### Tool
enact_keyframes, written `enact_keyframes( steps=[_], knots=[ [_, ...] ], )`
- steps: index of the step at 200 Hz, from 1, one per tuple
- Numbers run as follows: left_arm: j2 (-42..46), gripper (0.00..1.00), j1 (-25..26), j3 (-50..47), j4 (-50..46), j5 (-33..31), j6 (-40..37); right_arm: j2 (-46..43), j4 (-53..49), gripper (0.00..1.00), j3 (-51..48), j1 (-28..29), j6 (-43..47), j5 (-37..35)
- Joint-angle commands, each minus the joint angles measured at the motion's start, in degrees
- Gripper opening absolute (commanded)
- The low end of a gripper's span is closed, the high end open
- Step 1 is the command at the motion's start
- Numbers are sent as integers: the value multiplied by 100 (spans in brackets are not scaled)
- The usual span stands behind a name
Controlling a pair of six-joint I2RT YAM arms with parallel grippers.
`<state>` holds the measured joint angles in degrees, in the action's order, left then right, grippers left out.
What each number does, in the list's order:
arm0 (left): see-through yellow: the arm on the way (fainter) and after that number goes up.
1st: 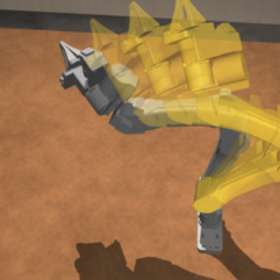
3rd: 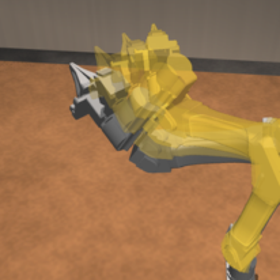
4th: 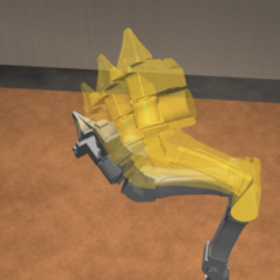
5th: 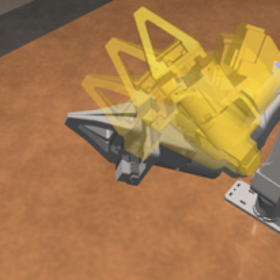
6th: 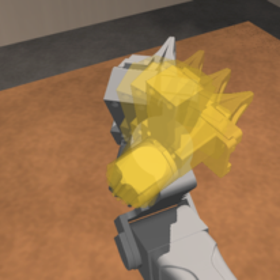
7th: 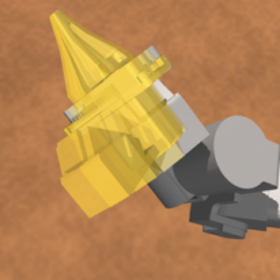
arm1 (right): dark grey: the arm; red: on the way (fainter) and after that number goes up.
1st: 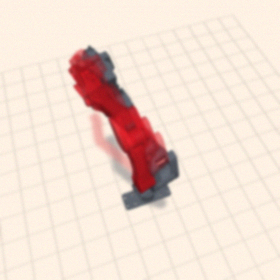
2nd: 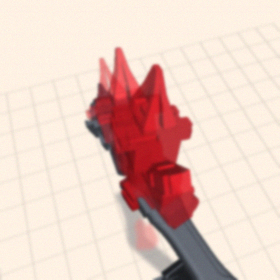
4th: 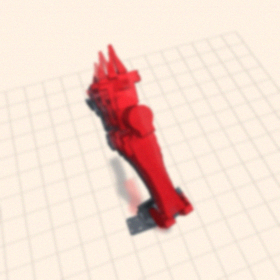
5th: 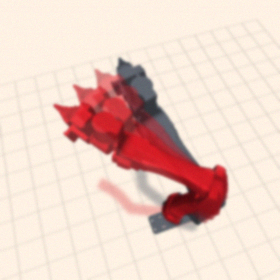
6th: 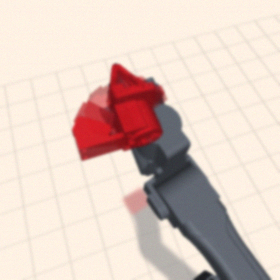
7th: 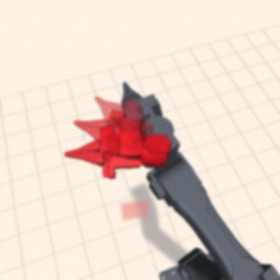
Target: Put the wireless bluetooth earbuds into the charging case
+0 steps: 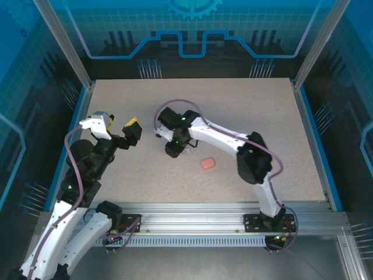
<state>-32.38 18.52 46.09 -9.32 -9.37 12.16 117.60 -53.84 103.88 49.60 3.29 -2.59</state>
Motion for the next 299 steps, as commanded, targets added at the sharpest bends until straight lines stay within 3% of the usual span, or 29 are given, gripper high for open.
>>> enact_keyframes(
  steps=[1,59,122,143,204,299],
  knots=[
    [-265,99,-51,313,-346,216,328,-959,730,44,-886,-217,160,157],
    [-1020,93,-68,561,-277,1359,725,-3342,2107,44,-2972,-702,851,77],
    [-1969,83,-63,945,-194,3889,780,-4913,3070,45,-4071,-670,1932,-118],
    [-2305,83,76,955,-14,4392,941,-5099,3173,45,-4168,-592,2154,-81],
    [-3274,84,982,1118,458,4300,1066,-5243,3450,45,-4270,-247,2448,-305],
    [-3941,70,1333,1293,704,4259,1256,-5094,3407,44,-4146,-162,2405,-572]
  ],
)
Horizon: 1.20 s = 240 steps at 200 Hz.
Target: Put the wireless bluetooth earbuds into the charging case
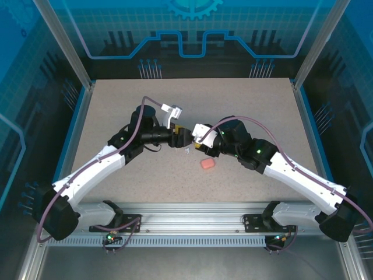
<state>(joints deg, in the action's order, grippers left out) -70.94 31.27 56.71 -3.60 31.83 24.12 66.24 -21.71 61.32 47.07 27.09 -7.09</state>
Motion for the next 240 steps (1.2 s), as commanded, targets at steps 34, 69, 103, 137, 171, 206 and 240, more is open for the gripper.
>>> enact_keyframes(
  steps=[34,69,103,137,171,206,240],
  knots=[
    [-191,61,96,278,80,175,41,81,220,44,161,88,-58,-130],
    [-306,55,167,321,60,203,26,178,230,44,247,94,-121,-161],
    [-376,49,221,331,48,228,-3,232,262,44,302,88,-156,-216],
    [-386,39,223,331,-14,225,-52,249,302,44,319,73,-237,-224],
    [-364,28,230,340,-73,228,-115,317,247,44,363,66,-266,-230],
    [-302,16,222,321,-38,228,-151,409,107,46,442,32,-299,-281],
    [-150,10,230,220,159,171,-255,386,-143,56,517,-111,-403,-3]
  ],
)
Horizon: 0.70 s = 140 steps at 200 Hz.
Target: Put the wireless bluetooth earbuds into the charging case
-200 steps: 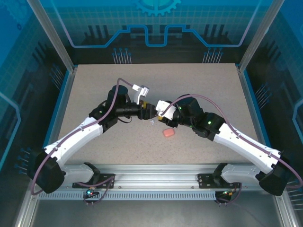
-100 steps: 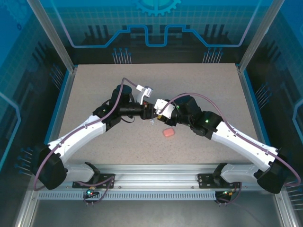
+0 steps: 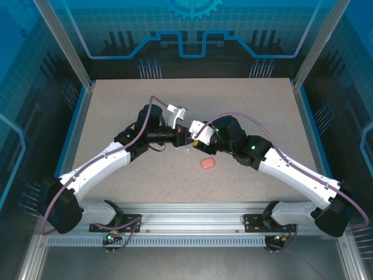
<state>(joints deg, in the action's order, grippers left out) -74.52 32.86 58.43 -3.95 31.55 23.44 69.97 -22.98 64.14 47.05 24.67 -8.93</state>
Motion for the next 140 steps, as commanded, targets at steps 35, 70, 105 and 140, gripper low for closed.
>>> enact_keyframes(
  steps=[35,70,105,140],
  knots=[
    [555,5,68,-256,651,-95,-424,-399,-96,77,68,-391,-430,787],
    [913,1,69,-682,1366,-248,-798,-1164,390,100,-489,-623,-793,1833],
    [1163,0,65,-980,1945,-143,-1309,-1890,1124,100,-1078,-855,-1157,2256],
    [1369,0,65,-1288,2531,-1,-1826,-1983,1066,100,-946,-995,-1121,2353]
  ],
)
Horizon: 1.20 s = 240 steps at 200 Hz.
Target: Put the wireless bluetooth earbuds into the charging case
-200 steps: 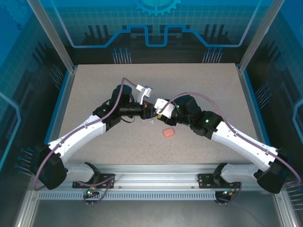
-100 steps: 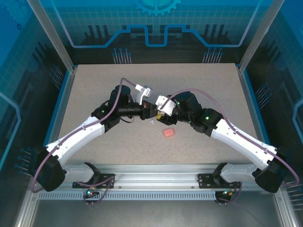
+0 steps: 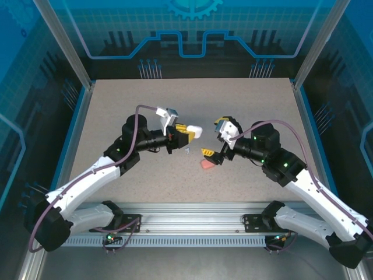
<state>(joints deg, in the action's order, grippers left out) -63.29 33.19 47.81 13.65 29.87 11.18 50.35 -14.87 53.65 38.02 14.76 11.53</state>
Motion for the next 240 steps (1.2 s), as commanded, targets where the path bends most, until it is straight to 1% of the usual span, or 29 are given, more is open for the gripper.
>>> enact_keyframes(
  steps=[1,28,61,117,240],
  knots=[
    [250,0,31,-236,802,168,-613,-14,243,100,120,-92,-123,311],
    [410,0,33,-531,1321,215,-908,213,-10,100,467,-93,109,384],
    [575,0,44,-803,1717,325,-1259,460,59,100,700,-84,220,467],
    [693,0,41,-817,1518,391,-1423,883,-8,100,1066,-6,337,380],
    [721,0,42,-809,1403,417,-1408,1236,-133,100,1558,-4,431,-92]
  ],
)
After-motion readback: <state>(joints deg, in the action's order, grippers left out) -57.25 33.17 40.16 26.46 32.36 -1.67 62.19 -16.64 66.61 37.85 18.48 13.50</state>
